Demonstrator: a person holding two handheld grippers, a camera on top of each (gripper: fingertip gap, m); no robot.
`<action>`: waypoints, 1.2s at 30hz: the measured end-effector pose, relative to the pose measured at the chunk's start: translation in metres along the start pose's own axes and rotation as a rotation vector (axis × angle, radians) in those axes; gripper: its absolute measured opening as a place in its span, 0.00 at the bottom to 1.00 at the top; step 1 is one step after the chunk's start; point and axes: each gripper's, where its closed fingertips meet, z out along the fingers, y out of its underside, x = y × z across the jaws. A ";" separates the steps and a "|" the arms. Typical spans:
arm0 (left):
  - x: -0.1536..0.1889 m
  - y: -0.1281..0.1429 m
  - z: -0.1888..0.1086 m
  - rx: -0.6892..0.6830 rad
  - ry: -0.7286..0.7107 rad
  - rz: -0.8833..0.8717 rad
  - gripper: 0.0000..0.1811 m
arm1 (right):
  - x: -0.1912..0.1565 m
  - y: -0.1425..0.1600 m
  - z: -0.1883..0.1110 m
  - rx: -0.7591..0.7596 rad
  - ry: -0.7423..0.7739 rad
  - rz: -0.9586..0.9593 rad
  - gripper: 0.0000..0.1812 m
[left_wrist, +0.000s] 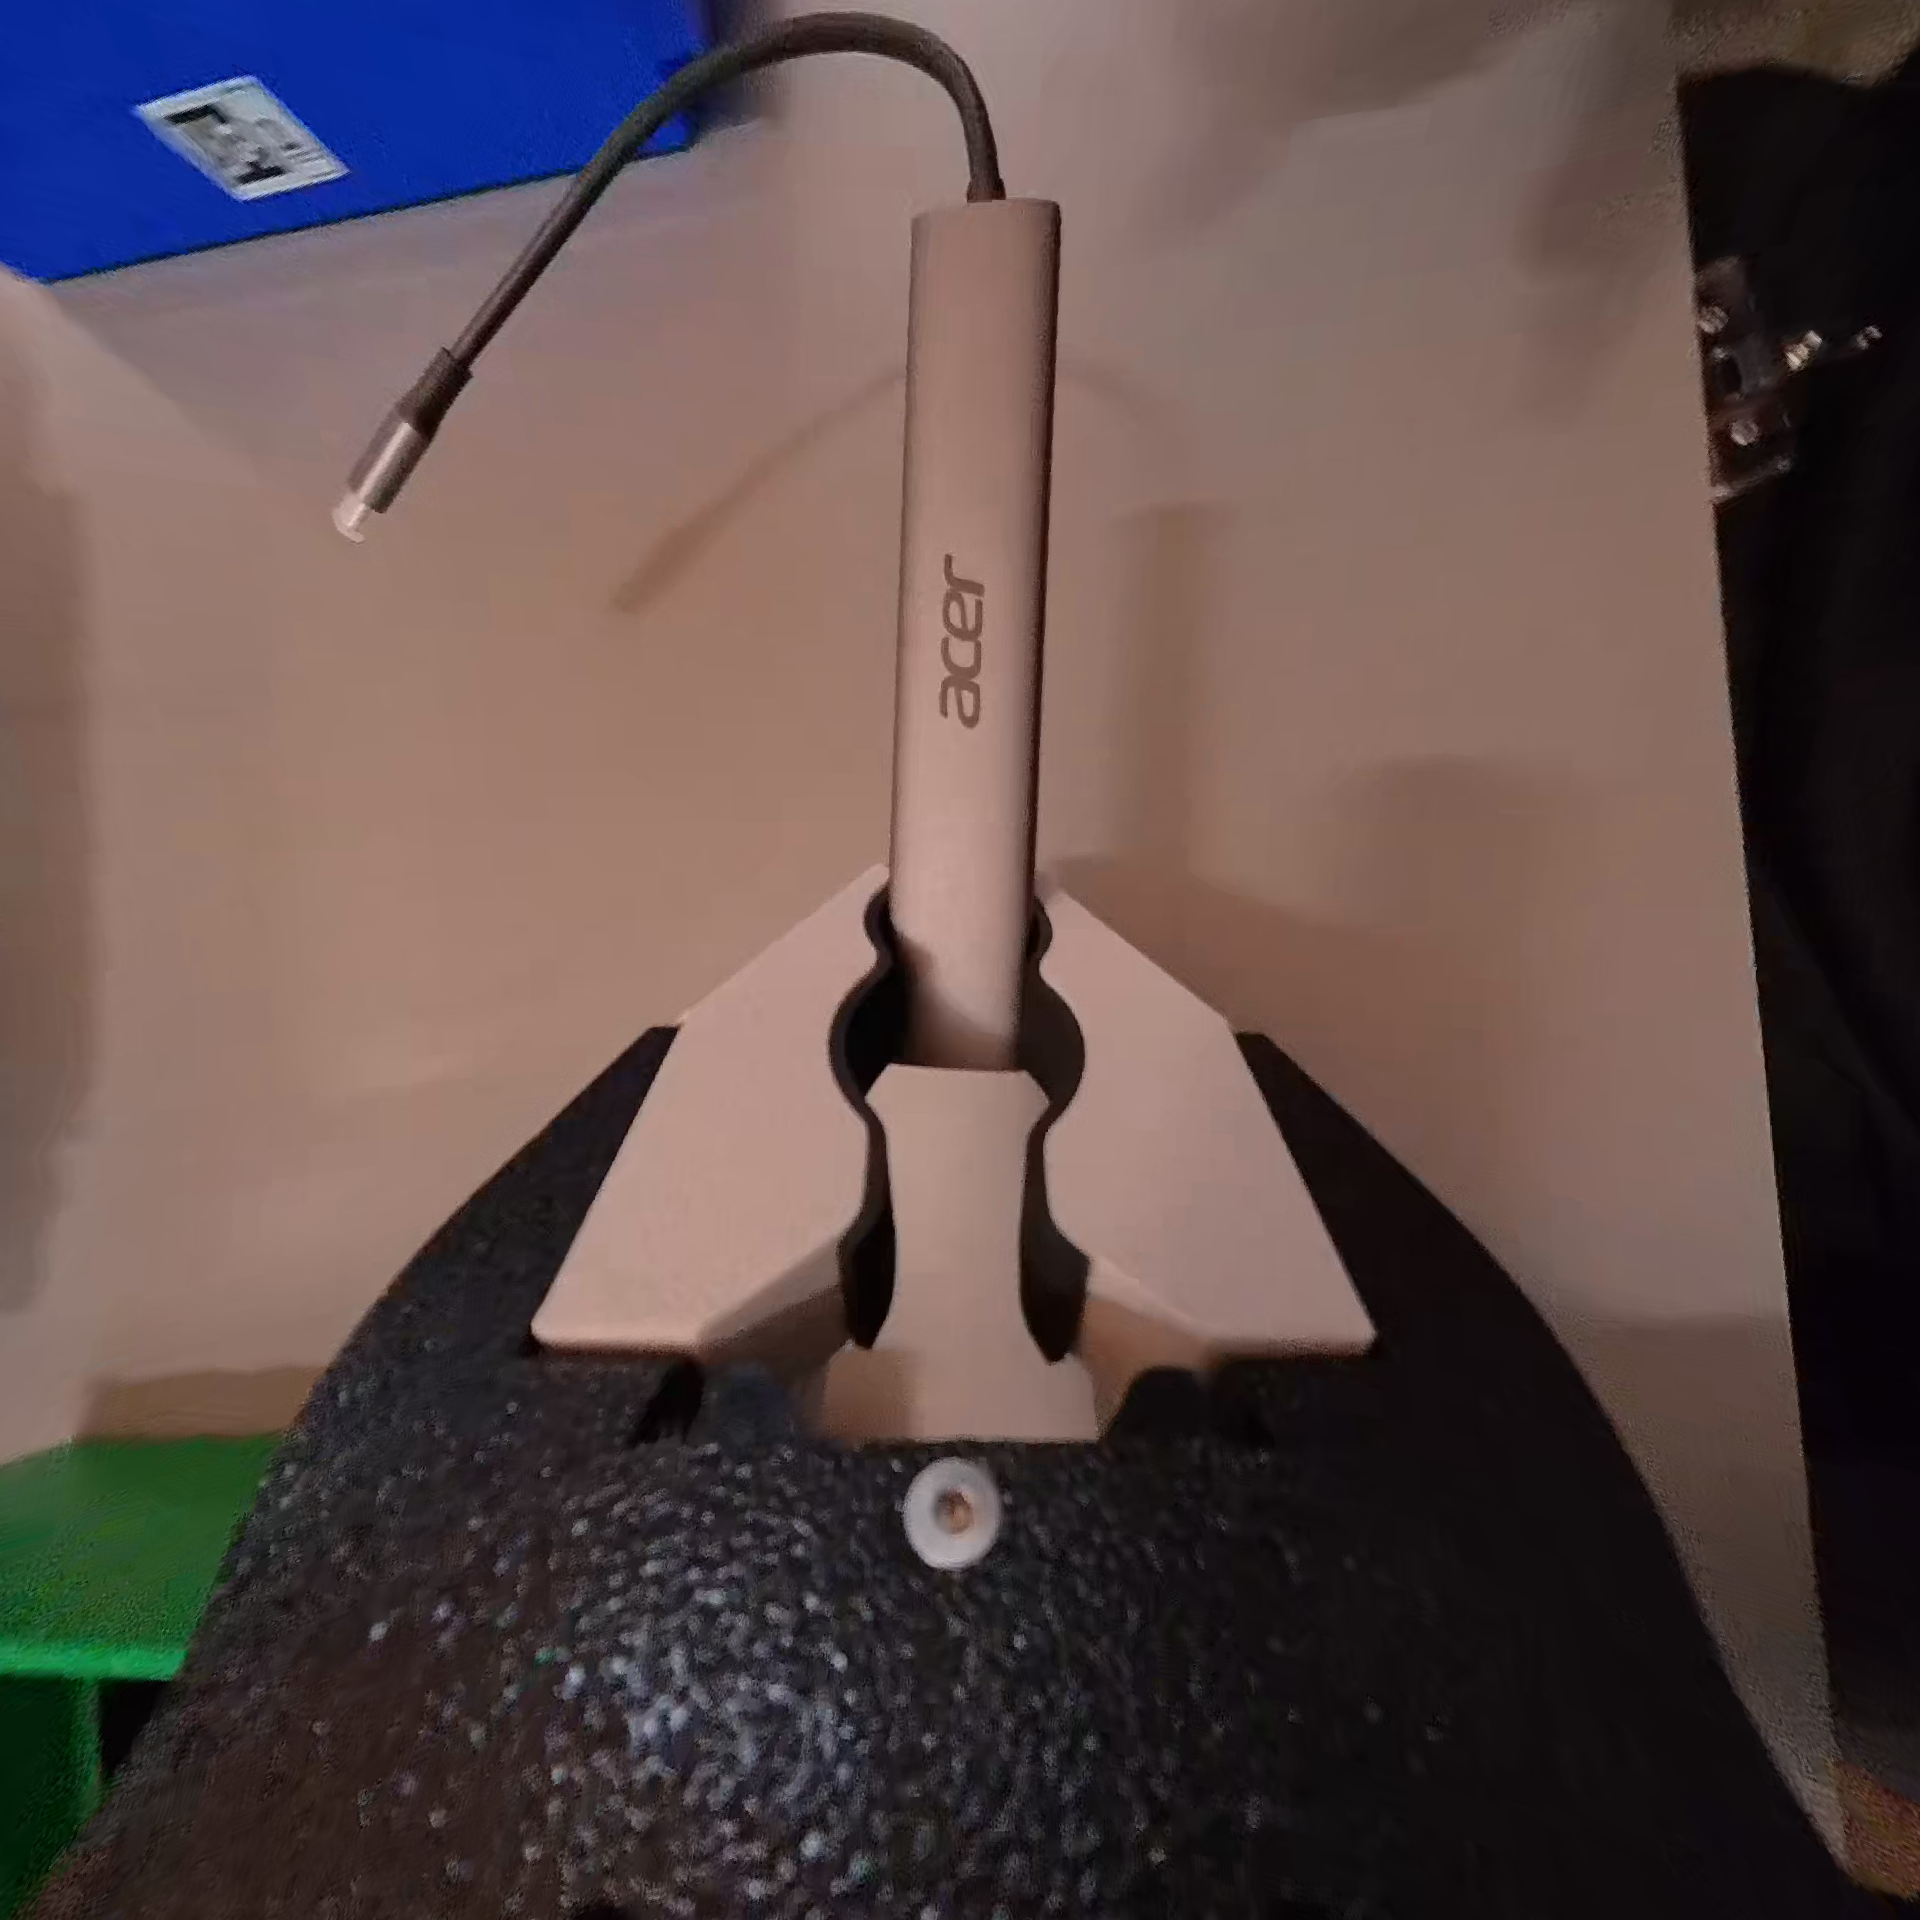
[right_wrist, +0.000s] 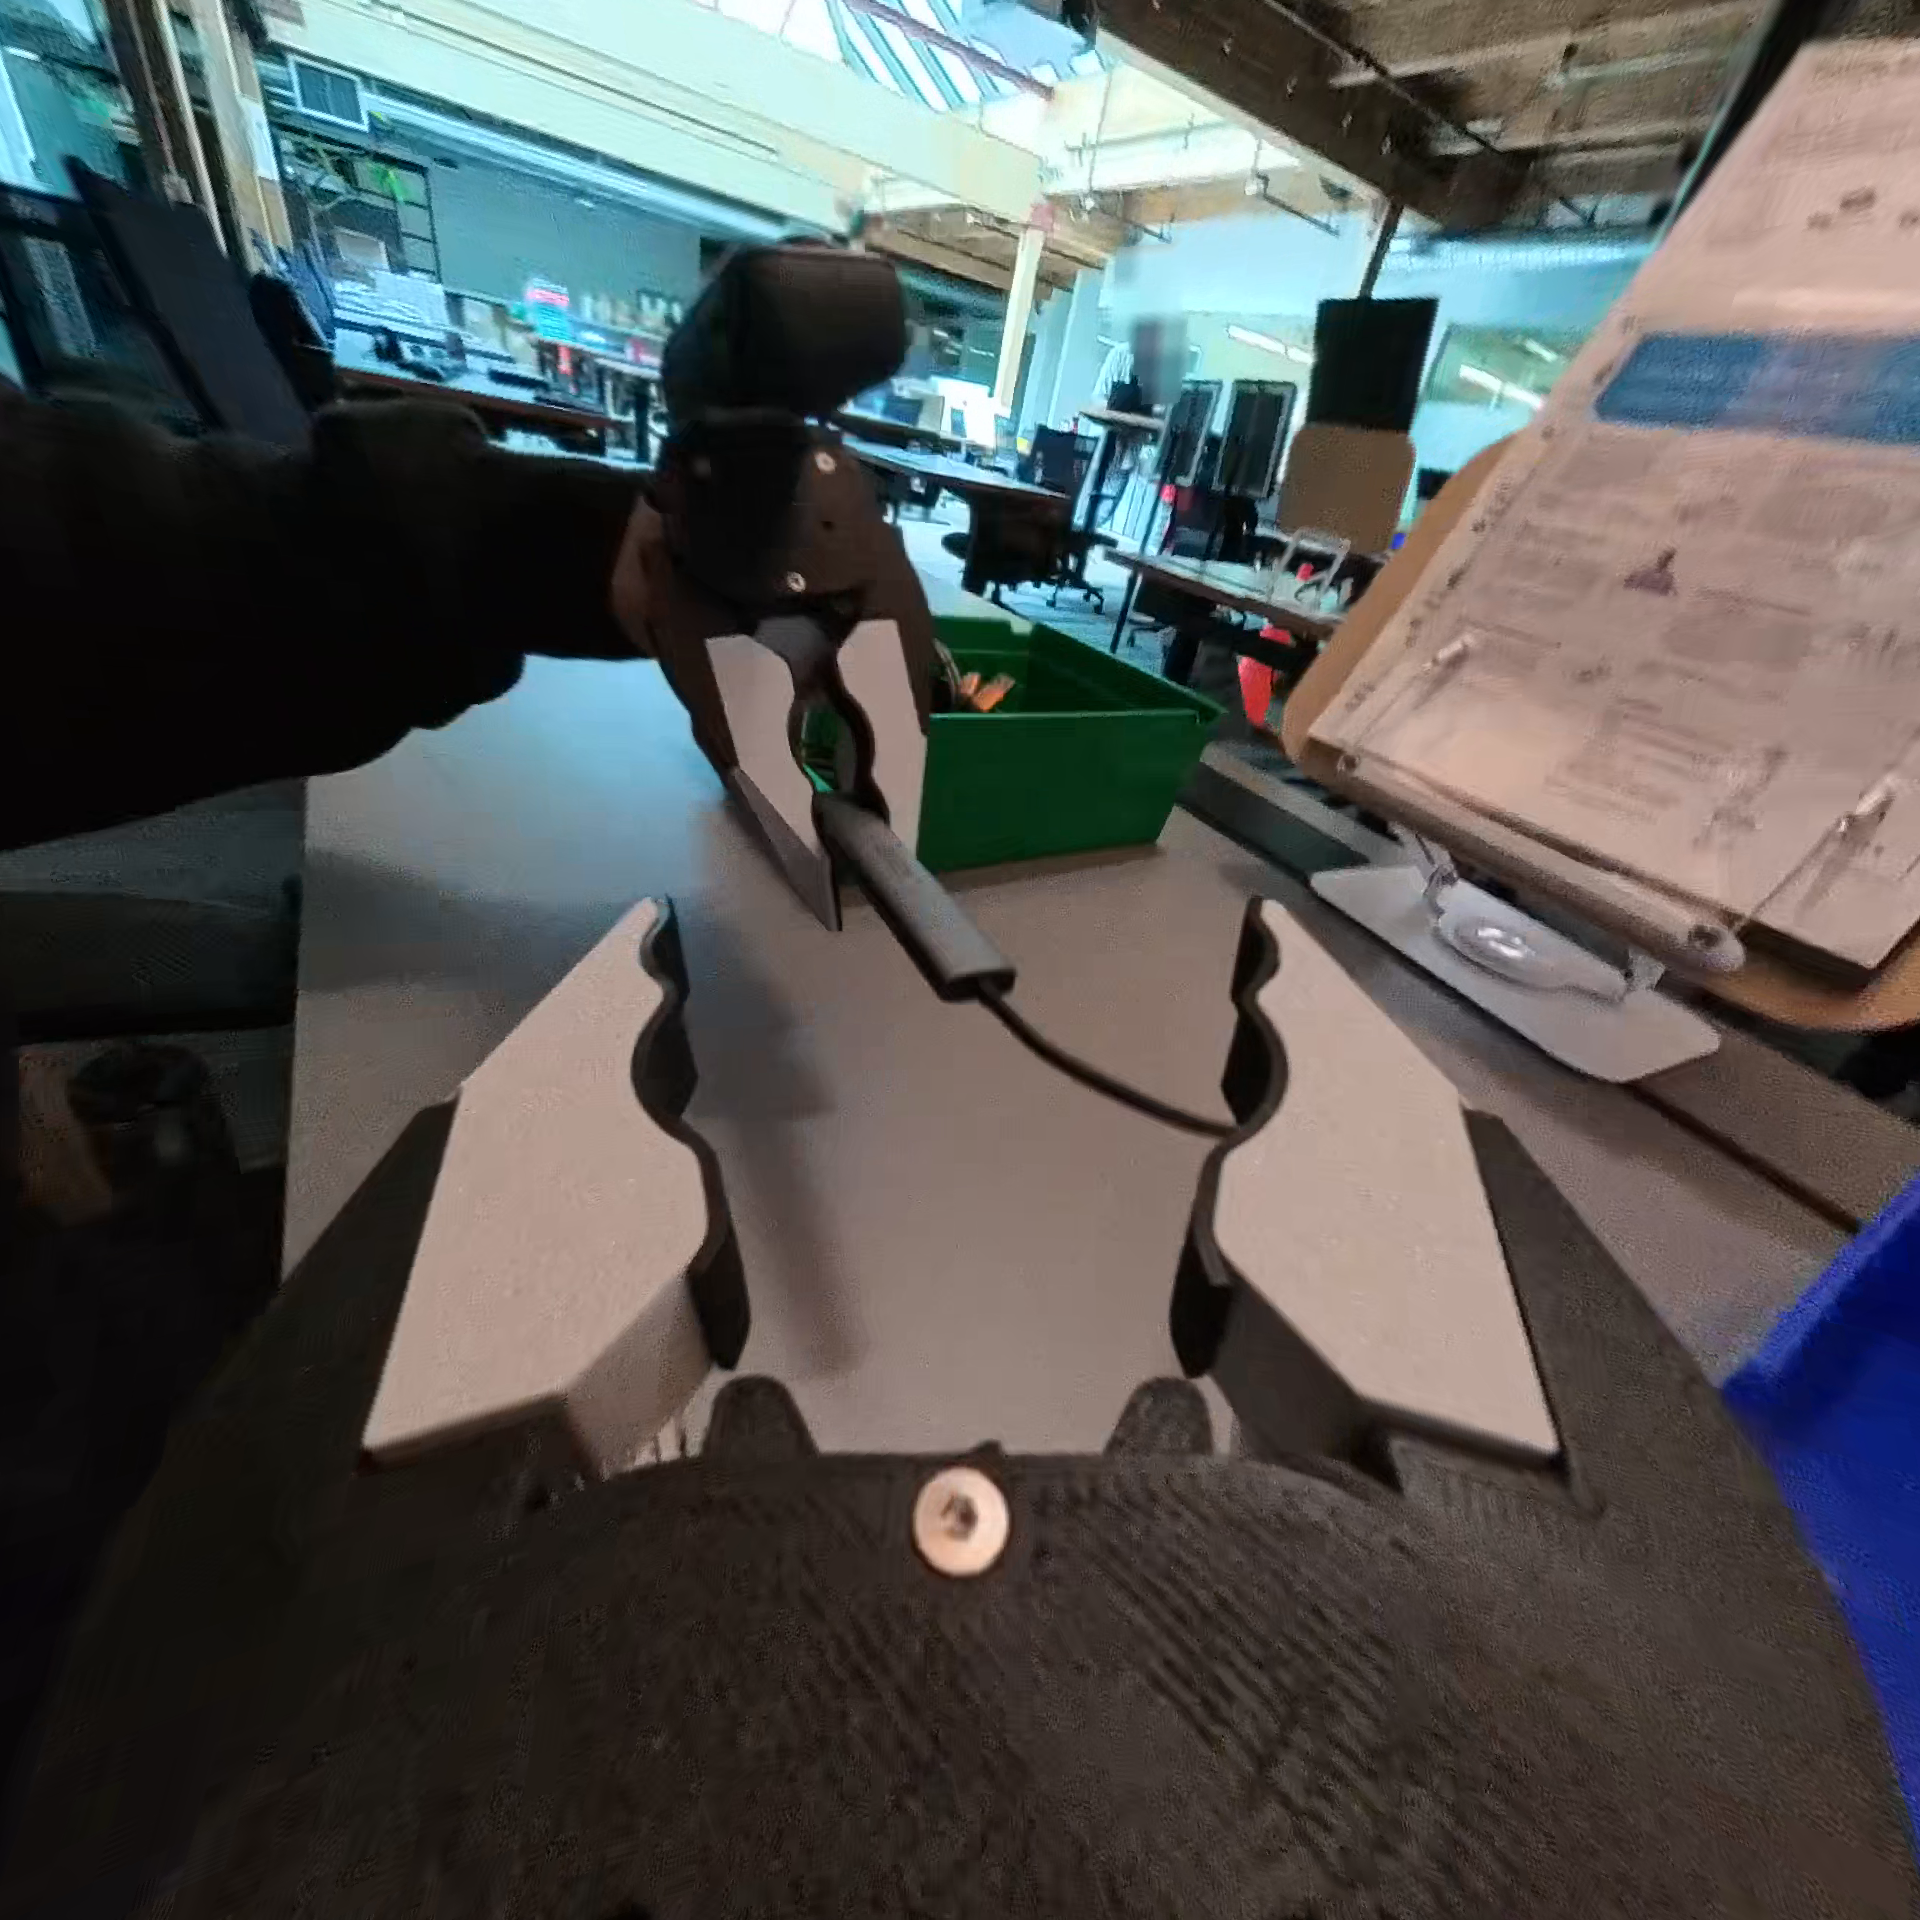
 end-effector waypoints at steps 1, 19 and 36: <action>0.003 -0.003 0.003 -0.011 0.028 0.037 0.09 | -0.005 -0.003 0.003 0.005 -0.012 -0.027 0.54; 0.007 -0.036 0.017 -0.019 0.041 0.347 0.09 | -0.020 0.046 0.025 -0.055 -0.096 0.078 0.12; -0.033 -0.050 -0.059 0.271 -0.172 -0.116 0.24 | 0.020 0.039 0.020 0.149 -0.006 0.528 0.12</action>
